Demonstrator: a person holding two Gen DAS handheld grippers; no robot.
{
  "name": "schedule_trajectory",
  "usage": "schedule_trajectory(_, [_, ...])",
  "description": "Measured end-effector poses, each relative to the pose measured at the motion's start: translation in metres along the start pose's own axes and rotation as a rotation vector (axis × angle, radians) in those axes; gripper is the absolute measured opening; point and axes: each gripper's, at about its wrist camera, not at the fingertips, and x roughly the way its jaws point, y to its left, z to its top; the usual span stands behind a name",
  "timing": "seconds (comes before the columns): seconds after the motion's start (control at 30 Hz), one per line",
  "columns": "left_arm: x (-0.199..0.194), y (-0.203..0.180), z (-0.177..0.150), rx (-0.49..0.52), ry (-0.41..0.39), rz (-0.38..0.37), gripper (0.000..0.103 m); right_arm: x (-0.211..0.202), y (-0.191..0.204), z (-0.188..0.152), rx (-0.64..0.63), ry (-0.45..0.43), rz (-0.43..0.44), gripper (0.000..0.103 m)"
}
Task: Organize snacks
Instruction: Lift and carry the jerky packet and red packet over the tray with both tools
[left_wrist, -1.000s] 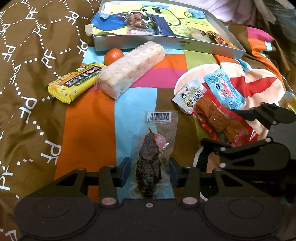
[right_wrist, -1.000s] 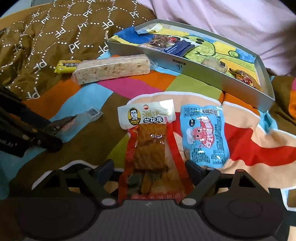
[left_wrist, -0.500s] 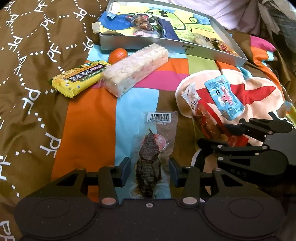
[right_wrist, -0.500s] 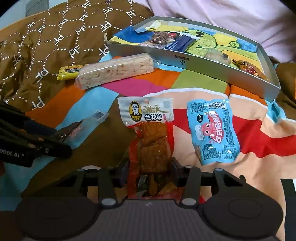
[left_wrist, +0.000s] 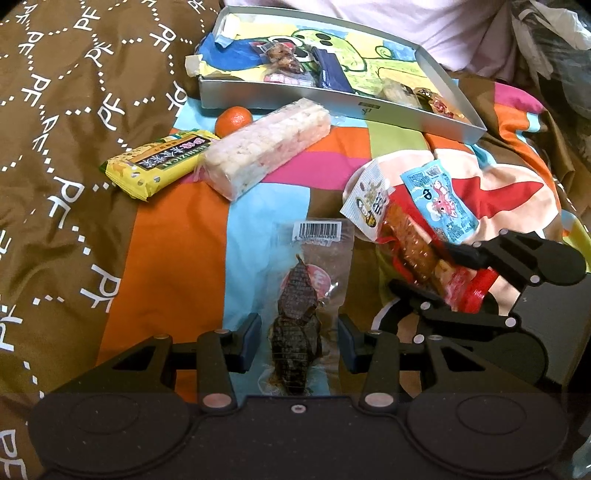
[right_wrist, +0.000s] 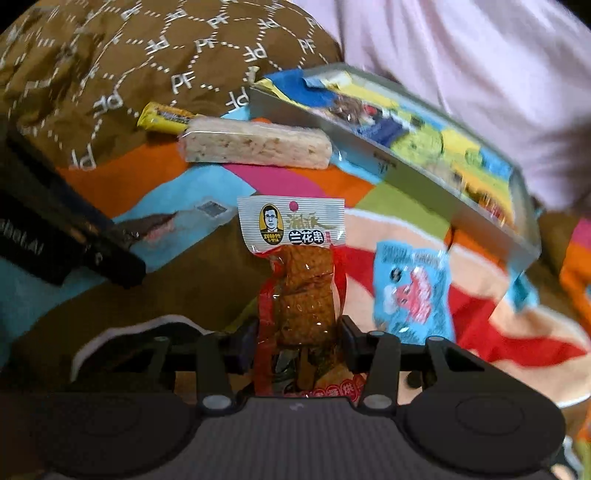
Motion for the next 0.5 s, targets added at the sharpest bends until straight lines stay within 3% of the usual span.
schedule_trajectory(0.2, [-0.005, -0.005, 0.0, 0.026, -0.025, -0.003, 0.046, -0.004, 0.006, 0.001, -0.071, -0.046, -0.097, 0.05])
schedule_trajectory(0.5, [-0.015, -0.017, 0.007, 0.055, -0.074, -0.013, 0.046, -0.024, -0.007, 0.005, -0.043, -0.148, -0.222, 0.05])
